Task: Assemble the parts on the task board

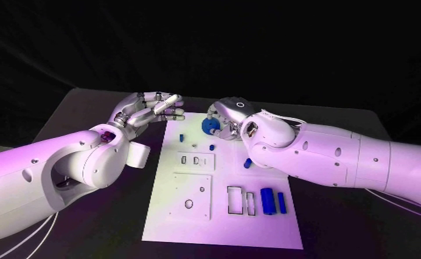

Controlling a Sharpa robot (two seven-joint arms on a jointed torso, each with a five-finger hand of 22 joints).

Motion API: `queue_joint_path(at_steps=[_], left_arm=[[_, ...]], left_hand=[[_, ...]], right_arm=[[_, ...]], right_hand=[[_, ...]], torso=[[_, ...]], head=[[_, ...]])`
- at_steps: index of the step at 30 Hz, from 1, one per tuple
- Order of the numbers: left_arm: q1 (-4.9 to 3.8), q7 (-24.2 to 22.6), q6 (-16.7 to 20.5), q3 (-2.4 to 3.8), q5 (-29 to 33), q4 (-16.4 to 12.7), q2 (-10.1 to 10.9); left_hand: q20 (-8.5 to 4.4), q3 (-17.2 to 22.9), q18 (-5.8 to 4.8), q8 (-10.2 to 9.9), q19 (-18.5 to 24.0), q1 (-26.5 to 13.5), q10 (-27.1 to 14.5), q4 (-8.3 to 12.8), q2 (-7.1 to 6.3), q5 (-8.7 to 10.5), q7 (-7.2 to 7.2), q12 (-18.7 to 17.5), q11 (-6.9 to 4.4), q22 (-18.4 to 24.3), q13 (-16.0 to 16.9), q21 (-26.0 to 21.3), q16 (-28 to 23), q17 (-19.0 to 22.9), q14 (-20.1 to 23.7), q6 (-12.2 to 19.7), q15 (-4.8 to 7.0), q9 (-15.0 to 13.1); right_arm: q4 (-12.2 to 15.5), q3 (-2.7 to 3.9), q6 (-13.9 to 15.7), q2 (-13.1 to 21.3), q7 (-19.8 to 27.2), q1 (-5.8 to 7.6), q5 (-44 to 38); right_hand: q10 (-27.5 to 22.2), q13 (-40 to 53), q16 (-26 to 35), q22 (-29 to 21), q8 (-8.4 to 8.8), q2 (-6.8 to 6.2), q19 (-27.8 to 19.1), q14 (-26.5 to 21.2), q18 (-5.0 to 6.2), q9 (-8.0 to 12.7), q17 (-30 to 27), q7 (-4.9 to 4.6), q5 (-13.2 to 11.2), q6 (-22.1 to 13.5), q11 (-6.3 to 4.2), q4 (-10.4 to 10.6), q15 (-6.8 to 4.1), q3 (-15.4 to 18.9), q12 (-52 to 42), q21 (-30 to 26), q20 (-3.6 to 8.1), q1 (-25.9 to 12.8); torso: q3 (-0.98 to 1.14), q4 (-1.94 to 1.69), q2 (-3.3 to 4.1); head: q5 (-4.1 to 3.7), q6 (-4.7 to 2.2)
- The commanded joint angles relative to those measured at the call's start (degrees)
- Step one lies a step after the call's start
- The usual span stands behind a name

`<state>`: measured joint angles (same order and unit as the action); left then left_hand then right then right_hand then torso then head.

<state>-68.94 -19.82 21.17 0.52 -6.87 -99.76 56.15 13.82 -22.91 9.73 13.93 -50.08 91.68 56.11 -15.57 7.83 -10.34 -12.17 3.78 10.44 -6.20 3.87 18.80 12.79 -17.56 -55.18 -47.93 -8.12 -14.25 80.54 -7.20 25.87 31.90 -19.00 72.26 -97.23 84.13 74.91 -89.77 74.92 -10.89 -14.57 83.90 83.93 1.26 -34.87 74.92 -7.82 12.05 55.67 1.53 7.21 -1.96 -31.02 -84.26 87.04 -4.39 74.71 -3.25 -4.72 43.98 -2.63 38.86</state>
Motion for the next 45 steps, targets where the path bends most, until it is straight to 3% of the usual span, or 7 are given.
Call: queue_joint_path(at_steps=[1,19,26,36,41,45], left_arm=[[-0.09,-0.3,-0.9,0.05,0.1,-0.1,-0.2],[-0.09,-0.3,-0.9,0.05,0.1,-0.1,-0.2],[-0.10,-0.2,-0.9,0.05,0.1,-0.1,-0.1],[-0.10,-0.1,-1.0,0.05,0.1,-0.1,0.0],[-0.10,-0.1,-1.0,0.05,0.1,-0.1,0.0],[-0.10,-0.1,-1.0,0.05,0.1,-0.1,0.1]], left_hand=[[0.12,-0.4,0.47,-0.3,0.0,-0.1,-0.3,0.1,0.60,0.32,-0.49,-0.1,-0.06,0.1,0.0,-0.3,-0.2,-0.1,0.4,0.4,0.04,-0.1],[0.13,-0.4,0.46,-0.3,0.1,-0.1,-0.3,0.2,0.62,0.33,-0.49,-0.1,-0.06,0.1,0.0,-0.3,-0.3,-0.1,0.5,0.4,0.02,-0.1],[0.13,-0.4,0.46,-0.3,0.1,-0.1,-0.3,0.2,0.62,0.33,-0.49,-0.1,-0.06,0.1,0.0,-0.3,-0.3,-0.1,0.5,0.4,0.02,-0.1],[0.13,-0.4,0.46,-0.3,0.1,-0.1,-0.3,0.2,0.62,0.33,-0.49,-0.1,-0.06,0.1,0.0,-0.3,-0.3,-0.1,0.5,0.4,0.02,-0.1],[0.14,-0.5,0.46,-0.3,0.1,-0.1,-0.3,0.2,0.63,0.33,-0.49,-0.1,-0.06,0.1,0.0,-0.3,-0.3,-0.1,0.5,0.4,0.02,-0.2],[0.15,-0.5,0.45,-0.4,0.2,-0.1,-0.3,0.2,0.67,0.36,-0.50,-0.1,-0.05,0.2,0.0,-0.4,-0.3,-0.2,0.5,0.4,0.01,-0.2]], right_arm=[[-0.3,-0.03,-1.0,-0.3,0.0,-0.23,-1.1],[-2.3,-0.15,-1.2,-2.0,0.2,-0.72,-1.0],[-3.3,-0.17,-0.9,-2.4,-0.2,-0.74,-0.9],[-3.5,-0.17,-0.8,-2.6,0.1,-0.74,-0.3],[-3.5,-0.17,-1.9,-2.4,0.2,-0.74,1.0],[-3.4,-0.17,-3.4,-2.0,0.4,-0.74,2.8]], right_hand=[[1.5,9.5,-0.2,12.6,-0.58,0.26,3.8,6.1,-0.37,-0.1,15.1,2.22,-0.2,2.7,-0.31,0.0,-0.34,-0.3,-0.2,0.3,0.30,-0.1],[1.3,9.4,-0.2,12.5,-0.23,-0.09,3.8,6.1,-0.35,0.1,15.1,2.07,-0.4,2.3,-0.19,0.0,-0.26,-0.5,0.0,0.2,0.27,-0.7],[0.1,8.0,-0.2,12.1,2.61,-1.16,3.3,6.1,-0.18,1.6,15.1,0.57,-1.8,-1.6,1.07,-0.3,0.76,-1.2,1.5,-0.5,-0.49,-2.3],[-0.9,6.9,-0.2,11.9,4.85,-1.55,3.1,6.1,-0.09,3.3,15.1,-0.49,-3.9,-5.0,2.09,-0.2,1.71,-0.3,2.6,-0.8,-1.46,-3.7],[-0.8,7.1,-0.2,12.0,4.71,-1.26,3.2,6.1,-0.11,3.9,15.1,-0.47,-3.9,-4.7,2.16,1.5,1.85,1.9,2.5,-0.7,-1.71,-6.3],[-0.3,7.6,-0.2,12.3,4.07,-0.66,3.4,6.1,-0.18,4.2,15.1,-0.16,-1.9,-3.5,1.93,4.1,1.68,3.6,1.9,-0.5,-1.61,-9.3]], torso=[[-0.05,-0.10,0.09],[-0.01,-0.07,0.06],[-0.06,-0.11,0.06],[0.00,-0.04,0.03],[-0.01,-0.05,0.03],[-0.01,-0.02,0.05]], head=[[-0.01,0.07],[0.22,0.18],[0.24,0.15],[0.28,0.17],[0.32,0.17],[0.38,0.24]])
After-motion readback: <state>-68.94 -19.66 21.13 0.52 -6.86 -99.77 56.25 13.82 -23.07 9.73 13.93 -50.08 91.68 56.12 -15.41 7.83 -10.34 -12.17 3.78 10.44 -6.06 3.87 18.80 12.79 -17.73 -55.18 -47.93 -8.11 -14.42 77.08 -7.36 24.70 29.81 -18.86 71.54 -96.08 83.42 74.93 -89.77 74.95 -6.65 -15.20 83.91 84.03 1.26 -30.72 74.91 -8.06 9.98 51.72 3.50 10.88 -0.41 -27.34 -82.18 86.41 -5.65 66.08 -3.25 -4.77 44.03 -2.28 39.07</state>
